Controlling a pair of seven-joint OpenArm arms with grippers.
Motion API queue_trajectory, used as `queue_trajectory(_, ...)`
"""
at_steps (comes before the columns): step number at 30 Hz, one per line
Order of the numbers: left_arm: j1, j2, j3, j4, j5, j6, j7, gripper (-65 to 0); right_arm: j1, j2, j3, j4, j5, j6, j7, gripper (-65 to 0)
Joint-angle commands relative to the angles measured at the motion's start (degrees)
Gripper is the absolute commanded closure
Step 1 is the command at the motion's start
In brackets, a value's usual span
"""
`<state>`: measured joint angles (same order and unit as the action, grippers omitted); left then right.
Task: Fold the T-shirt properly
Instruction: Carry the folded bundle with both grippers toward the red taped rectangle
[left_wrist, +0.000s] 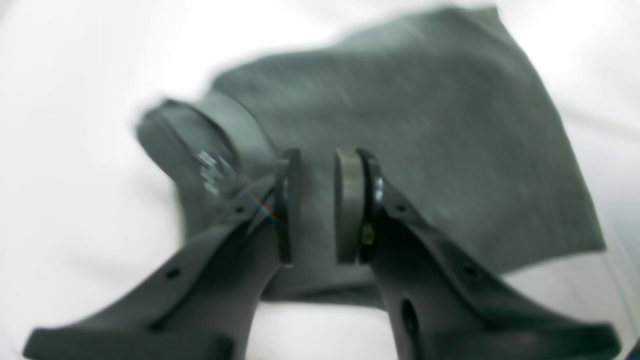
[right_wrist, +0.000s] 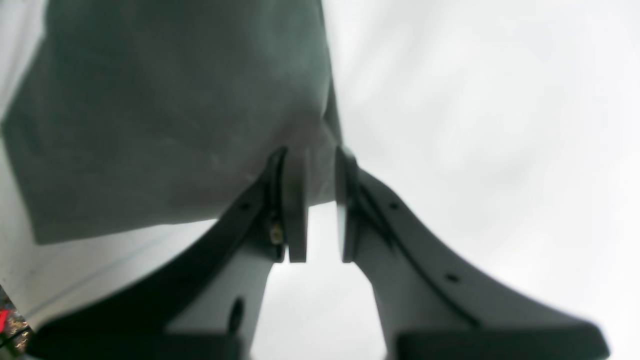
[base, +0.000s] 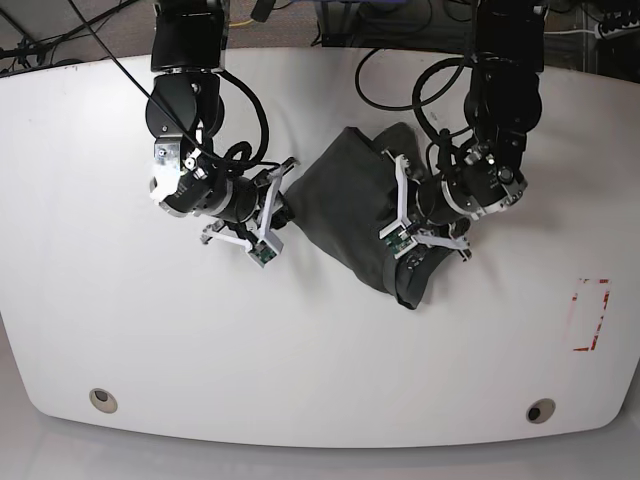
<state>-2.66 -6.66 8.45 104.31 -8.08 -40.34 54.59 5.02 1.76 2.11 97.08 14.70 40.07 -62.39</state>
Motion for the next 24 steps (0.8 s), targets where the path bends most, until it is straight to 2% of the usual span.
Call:
queue_trajectory(1,1.29,0.81,-0.32,1.31,-0.67,0.34,-1.18,-10.4,2.06,-0.4,0.04,-0.95,0.73,-0.07,2.83,-8.7)
queue_trajectory(8,5.34,0.55,-0.76,0.0,-0.58,0.34,-1.18,-10.4,4.87,-1.19,-3.65,-8.07,0.29,-0.07,8.1,-8.7)
queue_trajectory(13,6.66,-0.86,-4.18,-2.47,-0.58,0.34,-1.36,-10.4,5.4,-1.1,-6.29,-12.29,0.2,-0.07,8.81,-8.4)
queue_trajectory(17,3.31,-1.65,-7.0,-6.86,-0.41,0.34,-1.36,-10.4,4.43,-1.1,-8.66,-10.44,0.2,-0.07,7.67,-8.4)
queue_trajectory(24,-4.33,-7.19,-8.4,-16.8,1.97,0.34,-1.44,-10.4,2.68,-1.45,-13.23,-6.75,0.73,-0.07,3.89,-8.6)
